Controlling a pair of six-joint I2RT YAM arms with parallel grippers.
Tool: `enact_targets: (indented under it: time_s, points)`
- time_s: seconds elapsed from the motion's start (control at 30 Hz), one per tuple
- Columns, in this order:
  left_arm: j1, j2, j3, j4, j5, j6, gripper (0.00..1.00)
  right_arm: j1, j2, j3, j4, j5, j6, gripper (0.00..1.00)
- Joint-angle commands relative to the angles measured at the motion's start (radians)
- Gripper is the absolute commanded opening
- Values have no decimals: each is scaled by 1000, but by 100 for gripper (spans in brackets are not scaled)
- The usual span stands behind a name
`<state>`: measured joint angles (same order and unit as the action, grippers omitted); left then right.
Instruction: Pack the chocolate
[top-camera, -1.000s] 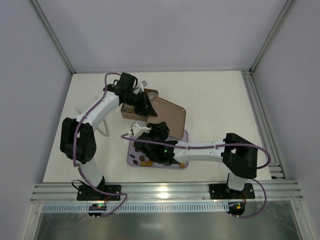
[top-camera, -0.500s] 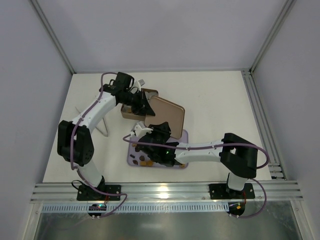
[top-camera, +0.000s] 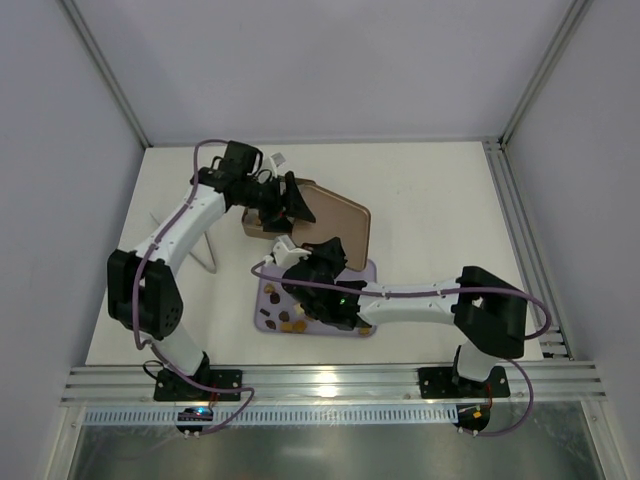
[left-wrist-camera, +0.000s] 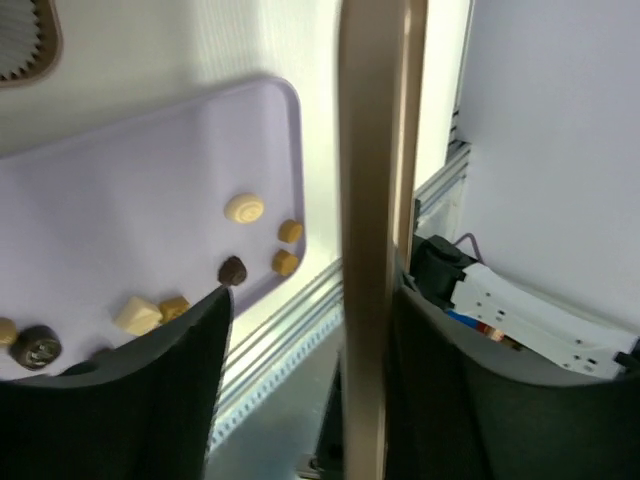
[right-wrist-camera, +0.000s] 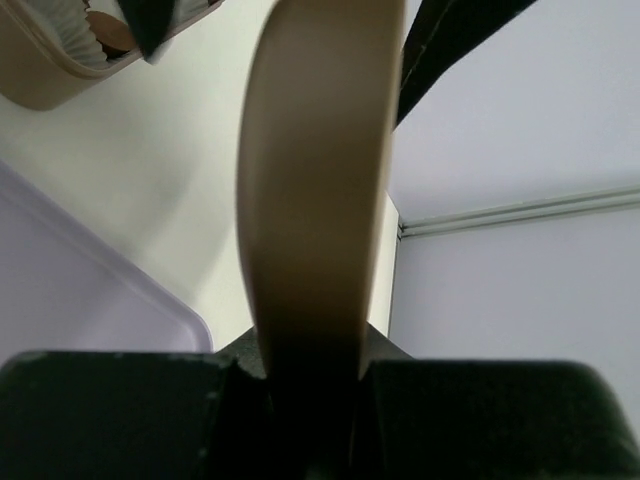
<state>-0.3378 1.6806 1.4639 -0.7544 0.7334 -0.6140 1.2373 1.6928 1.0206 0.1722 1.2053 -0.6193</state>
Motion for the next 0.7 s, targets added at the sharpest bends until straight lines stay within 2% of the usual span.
enact_targets:
  time_s: [0.0, 0.03, 0.07, 0.13, 0.27, 0.47, 0.53, 0.6, 0.63, 0.67]
  points:
    - [11, -61, 52, 9, -67, 7, 73, -4, -74, 47, 12, 33, 13, 4]
    - [13, -68, 68, 18, -98, 5, 82, -4, -79, 62, -32, 19, 48, 4]
    - [13, -74, 81, 29, -142, -10, 84, -4, -90, 76, -115, -1, 94, 4]
    - [20, -78, 133, 56, -198, -32, 87, -4, -97, 91, -154, -13, 115, 4]
    - [49, -70, 242, 64, -359, -52, 88, -4, -123, 139, -345, -93, 229, 4]
    - [200, -35, 426, 86, -431, -101, 87, -59, -140, 222, -580, -263, 404, 4]
    - [247, -35, 450, 86, -488, -102, 86, -102, -156, 291, -635, -418, 476, 4]
    - [272, -42, 452, 87, -540, -98, 84, -197, -163, 369, -649, -569, 524, 4]
    - [289, -45, 425, 96, -545, -90, 84, -232, -162, 393, -646, -737, 580, 4]
    - [295, -61, 405, 124, -551, -90, 84, -312, -162, 433, -636, -825, 610, 4]
